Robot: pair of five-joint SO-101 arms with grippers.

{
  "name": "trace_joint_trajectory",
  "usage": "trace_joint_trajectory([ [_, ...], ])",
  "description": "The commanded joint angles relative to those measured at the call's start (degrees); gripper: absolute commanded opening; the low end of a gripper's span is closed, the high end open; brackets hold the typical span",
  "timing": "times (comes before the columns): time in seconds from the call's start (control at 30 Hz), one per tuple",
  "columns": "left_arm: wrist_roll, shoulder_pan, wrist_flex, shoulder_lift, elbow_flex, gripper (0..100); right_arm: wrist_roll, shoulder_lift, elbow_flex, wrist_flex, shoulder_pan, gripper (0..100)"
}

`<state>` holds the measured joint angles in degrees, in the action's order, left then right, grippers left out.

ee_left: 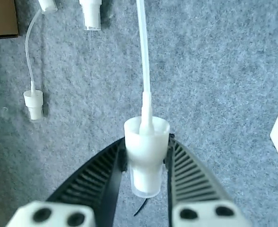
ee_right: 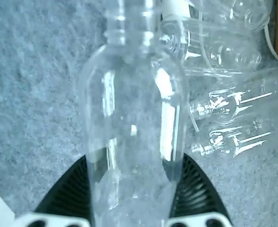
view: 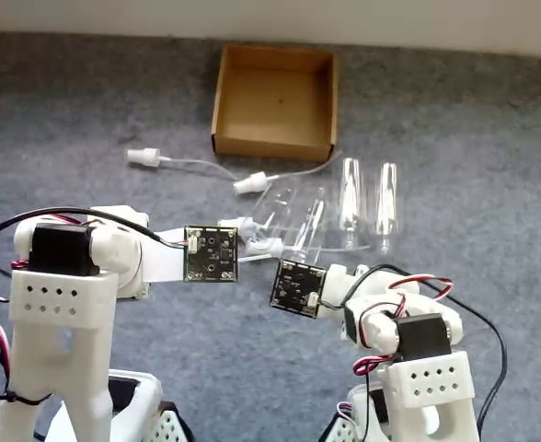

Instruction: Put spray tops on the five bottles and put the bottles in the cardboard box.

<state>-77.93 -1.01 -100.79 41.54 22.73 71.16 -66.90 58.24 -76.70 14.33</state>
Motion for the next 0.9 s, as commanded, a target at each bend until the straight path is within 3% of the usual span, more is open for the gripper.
trace_joint_trajectory([
  [0.0, -20.92, -0.57, -0.62, 0.92, -0.04, 0, -0.35, -0.48, -1.98, 1.1, -0.75, 0.5],
  [0.27, -21.01, -0.57, -0.44, 1.1, -1.45, 0, -3.25, -0.48, -3.91, 1.1, 0.75, 0.5],
  [0.4, -19.6, -0.57, -0.44, 1.1, -1.36, 0, -12.31, -0.4, -3.74, 3.47, 3.12, 0.5],
  [0.47, -13.01, -0.48, 0.44, 0.66, -1.89, 0, -21.1, 0.04, -2.59, 7.78, 2.07, 0.5],
  [0.53, -1.23, -0.22, 6.59, 0.57, -1.1, 0, -27.52, 0.13, -1.1, 12.09, -1.89, 0.5],
  [0.6, 13.8, -0.84, 15.03, -0.48, 2.07, 0, -28.57, 1.98, -0.04, 13.41, -4.79, 0.5],
  [0.67, 24.09, -2.15, 22.07, -3.38, 6.81, 0, -28.75, 6.02, 0.48, 13.58, -5.32, 0.5],
  [0.77, 32.35, -3.47, 29.36, -10.95, 13.41, 0, -29.98, 13.49, 0.31, 13.32, -6.64, 0.5],
  [0.87, 35.87, -6.02, 31.56, -18.77, 14.64, 0, -31.03, 17.54, 0.04, 13.14, -9.27, 0.5],
])
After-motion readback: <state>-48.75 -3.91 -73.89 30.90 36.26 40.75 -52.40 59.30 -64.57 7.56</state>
